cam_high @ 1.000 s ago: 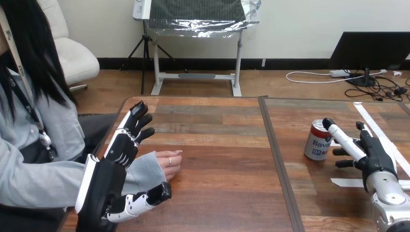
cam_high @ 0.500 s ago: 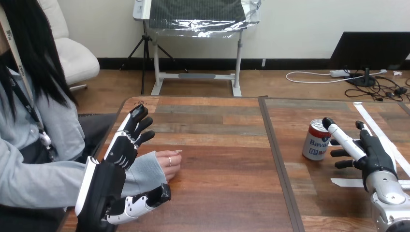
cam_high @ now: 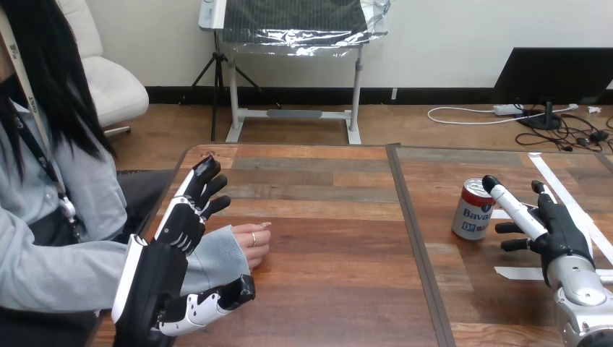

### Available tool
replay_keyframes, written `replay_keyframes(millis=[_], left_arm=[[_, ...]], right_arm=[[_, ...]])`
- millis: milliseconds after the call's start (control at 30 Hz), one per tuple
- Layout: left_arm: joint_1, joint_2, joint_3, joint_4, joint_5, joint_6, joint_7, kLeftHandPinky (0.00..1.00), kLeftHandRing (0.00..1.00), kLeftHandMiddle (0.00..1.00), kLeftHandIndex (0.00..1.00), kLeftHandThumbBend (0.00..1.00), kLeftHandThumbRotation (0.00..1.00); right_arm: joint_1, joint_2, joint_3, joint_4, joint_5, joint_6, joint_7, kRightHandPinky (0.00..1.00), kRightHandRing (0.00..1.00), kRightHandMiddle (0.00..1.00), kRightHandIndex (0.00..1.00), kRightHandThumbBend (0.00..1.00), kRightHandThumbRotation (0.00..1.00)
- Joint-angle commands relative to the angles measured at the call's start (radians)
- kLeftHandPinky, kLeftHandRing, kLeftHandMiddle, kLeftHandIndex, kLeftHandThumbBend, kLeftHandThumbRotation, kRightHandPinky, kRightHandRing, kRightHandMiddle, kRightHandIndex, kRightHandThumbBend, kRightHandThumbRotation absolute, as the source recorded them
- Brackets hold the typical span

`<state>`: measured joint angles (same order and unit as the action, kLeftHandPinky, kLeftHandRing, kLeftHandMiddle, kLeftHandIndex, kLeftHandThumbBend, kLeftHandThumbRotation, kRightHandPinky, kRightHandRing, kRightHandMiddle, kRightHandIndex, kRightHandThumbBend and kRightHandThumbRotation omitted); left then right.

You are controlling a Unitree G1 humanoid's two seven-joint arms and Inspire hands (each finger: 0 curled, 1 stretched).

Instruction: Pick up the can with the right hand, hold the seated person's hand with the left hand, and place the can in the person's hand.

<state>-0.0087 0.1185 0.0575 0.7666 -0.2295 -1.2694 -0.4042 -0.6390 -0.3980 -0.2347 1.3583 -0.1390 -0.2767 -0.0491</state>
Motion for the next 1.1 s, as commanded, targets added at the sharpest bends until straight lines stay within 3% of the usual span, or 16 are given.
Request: replay_keyframes(millis=[0, 400, 767, 1067], left_arm=[[-0.034, 0.013, 0.0, -0.034, -0.009, 0.0, -0.001, 0.85, 0.92, 0.94, 0.93, 1.0, 0.55], [-0.04, 0.013, -0.001, -0.029, -0.02, 0.0, -0.012, 0.85, 0.92, 0.94, 0.93, 1.0, 0.55], [-0.05, 0.014, 0.005, -0.012, -0.005, -0.02, -0.008, 0.85, 0.92, 0.94, 0.93, 1.0, 0.55], [-0.052, 0.013, 0.007, -0.01, -0.002, -0.02, -0.006, 0.85, 0.92, 0.94, 0.93, 1.0, 0.55]], right_arm=[[-0.106, -0.01, 0.004, -0.009, -0.001, -0.036, -0.003, 0.64, 0.8, 0.89, 1.0, 1.0, 0.69], [-0.11, -0.01, 0.0, -0.009, 0.003, -0.044, 0.001, 0.6, 0.73, 0.79, 1.0, 1.0, 0.69], [-0.114, -0.005, -0.023, -0.011, 0.034, -0.062, 0.033, 0.77, 0.89, 0.95, 1.0, 1.0, 0.66], [-0.116, -0.005, -0.029, -0.009, 0.041, -0.062, 0.035, 0.77, 0.88, 0.96, 1.0, 1.0, 0.64]])
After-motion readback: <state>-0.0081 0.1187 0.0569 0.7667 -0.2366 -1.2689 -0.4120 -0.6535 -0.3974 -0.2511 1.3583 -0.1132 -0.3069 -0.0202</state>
